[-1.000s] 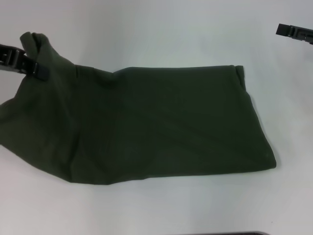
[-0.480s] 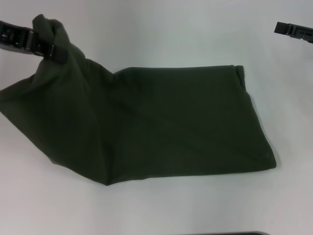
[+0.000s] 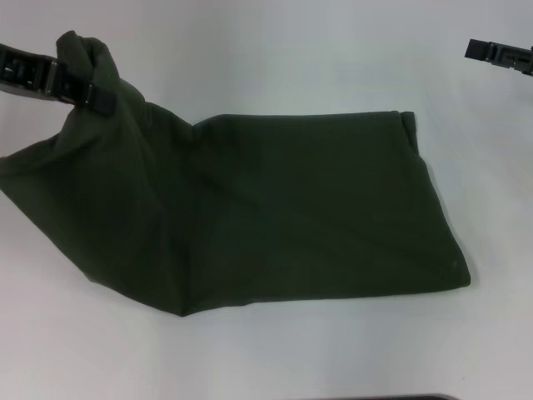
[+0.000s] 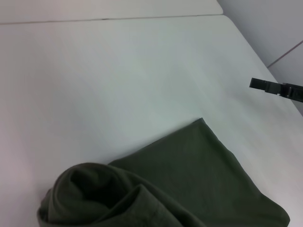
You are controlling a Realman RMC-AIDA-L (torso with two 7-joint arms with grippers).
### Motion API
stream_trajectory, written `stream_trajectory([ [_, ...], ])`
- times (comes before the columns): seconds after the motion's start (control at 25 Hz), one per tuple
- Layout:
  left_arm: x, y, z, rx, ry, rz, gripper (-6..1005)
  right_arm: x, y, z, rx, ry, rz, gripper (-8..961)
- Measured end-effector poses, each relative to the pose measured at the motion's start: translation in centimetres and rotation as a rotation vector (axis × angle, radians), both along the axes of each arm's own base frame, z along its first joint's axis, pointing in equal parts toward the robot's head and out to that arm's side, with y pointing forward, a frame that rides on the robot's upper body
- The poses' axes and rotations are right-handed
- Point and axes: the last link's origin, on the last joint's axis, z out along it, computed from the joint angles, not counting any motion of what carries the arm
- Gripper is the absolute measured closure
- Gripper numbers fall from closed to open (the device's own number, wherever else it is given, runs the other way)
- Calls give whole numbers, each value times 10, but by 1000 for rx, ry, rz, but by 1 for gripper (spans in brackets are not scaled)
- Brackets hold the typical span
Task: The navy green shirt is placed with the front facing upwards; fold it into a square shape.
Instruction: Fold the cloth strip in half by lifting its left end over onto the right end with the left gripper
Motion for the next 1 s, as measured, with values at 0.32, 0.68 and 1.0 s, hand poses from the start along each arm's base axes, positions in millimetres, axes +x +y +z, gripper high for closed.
stream_trajectory([
  [0.32, -1, -4, -7, -18, -25, 4, 949, -1, 0, 0, -5, 2, 5, 38],
  [0.68, 10, -8, -28, -51, -77, -28, 946, -2, 0, -1, -9, 4, 6, 38],
  [1.0, 27, -7, -49, -67, -115, -75, 943, -2, -1, -3, -18, 1, 9, 38],
])
